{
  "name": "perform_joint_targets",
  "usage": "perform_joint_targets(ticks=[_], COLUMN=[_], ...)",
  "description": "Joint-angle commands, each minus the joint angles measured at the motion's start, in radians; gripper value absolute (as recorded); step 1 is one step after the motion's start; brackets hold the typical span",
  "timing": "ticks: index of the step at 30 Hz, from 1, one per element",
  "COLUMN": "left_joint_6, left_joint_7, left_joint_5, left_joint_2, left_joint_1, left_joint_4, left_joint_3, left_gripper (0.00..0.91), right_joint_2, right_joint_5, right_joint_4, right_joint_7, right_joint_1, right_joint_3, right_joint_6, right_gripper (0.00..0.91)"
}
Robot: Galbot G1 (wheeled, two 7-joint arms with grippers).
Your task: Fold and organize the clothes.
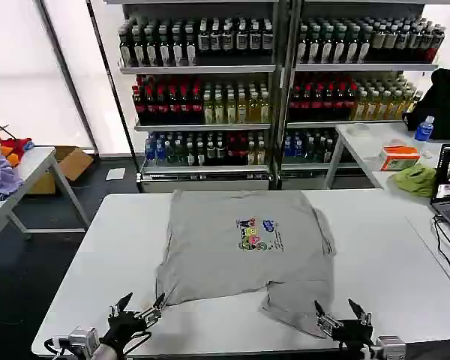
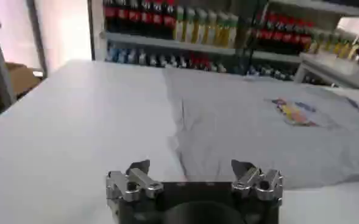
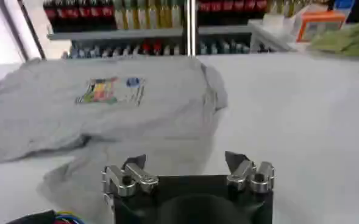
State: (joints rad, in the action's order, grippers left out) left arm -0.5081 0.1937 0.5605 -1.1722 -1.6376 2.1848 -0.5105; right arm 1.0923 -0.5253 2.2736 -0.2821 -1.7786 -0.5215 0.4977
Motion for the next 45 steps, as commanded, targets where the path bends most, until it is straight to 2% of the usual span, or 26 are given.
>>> perform_joint_targets(ticks=[1, 3, 4, 5, 6, 9, 10, 11, 12, 13, 14, 15, 16, 17, 19, 25, 30, 36, 45], left_joint_6=[-0.069, -0.068, -0.069, -0.068, -0.068, -0.068, -0.068, -0.068, -0.068, -0.068, -0.068, -0.068, -0.067, -0.067, -0.063, -0.029, -0.008, 0.011, 0.027], left_joint_7=[0.076, 0.086, 0.101, 0.102, 0.104, 0.109, 0.108, 0.108, 0.108, 0.108, 0.106, 0.105, 0.102, 0.100, 0.096, 0.070, 0.058, 0.050, 0.051], left_joint_5=[-0.008, -0.016, -0.024, -0.028, -0.036, -0.052, -0.075, -0.086, -0.089, -0.091, -0.096, -0.111, -0.117, -0.118, -0.134, -0.164, -0.166, -0.195, -0.207], left_joint_2=[-0.020, -0.044, -0.060, -0.066, -0.079, -0.106, -0.111, -0.117, -0.121, -0.125, -0.127, -0.134, -0.139, -0.143, -0.153, -0.177, -0.181, -0.185, -0.180], left_joint_1=[0.087, 0.113, 0.125, 0.127, 0.128, 0.130, 0.133, 0.137, 0.140, 0.140, 0.139, 0.138, 0.135, 0.132, 0.129, 0.112, 0.089, 0.049, 0.043], left_joint_4=[-0.066, -0.088, -0.098, -0.099, -0.097, -0.091, -0.093, -0.097, -0.100, -0.101, -0.101, -0.102, -0.103, -0.104, -0.115, -0.137, -0.129, -0.094, -0.041], left_joint_3=[0.040, 0.043, 0.050, 0.055, 0.064, 0.084, 0.092, 0.096, 0.099, 0.100, 0.101, 0.105, 0.109, 0.114, 0.126, 0.128, 0.127, 0.152, 0.132], left_gripper=[0.907, 0.907, 0.907, 0.907, 0.907, 0.907, 0.836, 0.685, 0.615, 0.443, 0.383, 0.222, 0.222, 0.071, 0.010, 0.010, 0.010, 0.010, 0.010], right_joint_2=[0.003, 0.008, 0.008, 0.007, 0.007, 0.003, 0.002, 0.006, 0.006, 0.002, 0.001, 0.000, 0.001, 0.002, 0.002, 0.007, -0.003, -0.028, -0.034], right_joint_5=[0.014, 0.022, 0.023, 0.023, 0.019, -0.051, -0.073, -0.072, -0.067, -0.067, -0.068, -0.067, -0.067, -0.067, -0.066, -0.053, -0.025, -0.008, 0.012], right_joint_4=[0.004, 0.004, 0.005, 0.005, 0.000, -0.025, -0.036, -0.048, -0.056, -0.055, -0.050, -0.043, -0.045, -0.048, -0.067, -0.069, -0.062, -0.052, -0.002], right_joint_7=[-0.020, -0.016, -0.018, -0.021, -0.022, -0.031, -0.048, -0.049, -0.047, -0.046, -0.044, -0.041, -0.042, -0.042, -0.037, -0.010, 0.066, 0.107, 0.157], right_joint_1=[0.004, 0.003, 0.000, -0.002, -0.004, 0.002, 0.008, 0.012, 0.011, 0.005, -0.003, -0.013, -0.014, -0.012, 0.003, 0.018, 0.020, 0.012, -0.045], right_joint_3=[0.037, 0.038, 0.040, 0.040, 0.040, 0.041, 0.047, 0.049, 0.054, 0.059, 0.062, 0.068, 0.071, 0.073, 0.088, 0.105, 0.093, 0.073, 0.055], right_joint_6=[0.065, 0.064, 0.064, 0.065, 0.064, 0.070, 0.070, 0.065, 0.060, 0.056, 0.054, 0.051, 0.050, 0.048, 0.024, -0.013, -0.073, -0.089, -0.206], right_gripper=[0.907, 0.877, 0.766, 0.191, 0.000, 0.000, 0.000, 0.000, 0.000, 0.000, 0.000, 0.000, 0.000, 0.000, 0.000, 0.000, 0.000, 0.000, 0.000])
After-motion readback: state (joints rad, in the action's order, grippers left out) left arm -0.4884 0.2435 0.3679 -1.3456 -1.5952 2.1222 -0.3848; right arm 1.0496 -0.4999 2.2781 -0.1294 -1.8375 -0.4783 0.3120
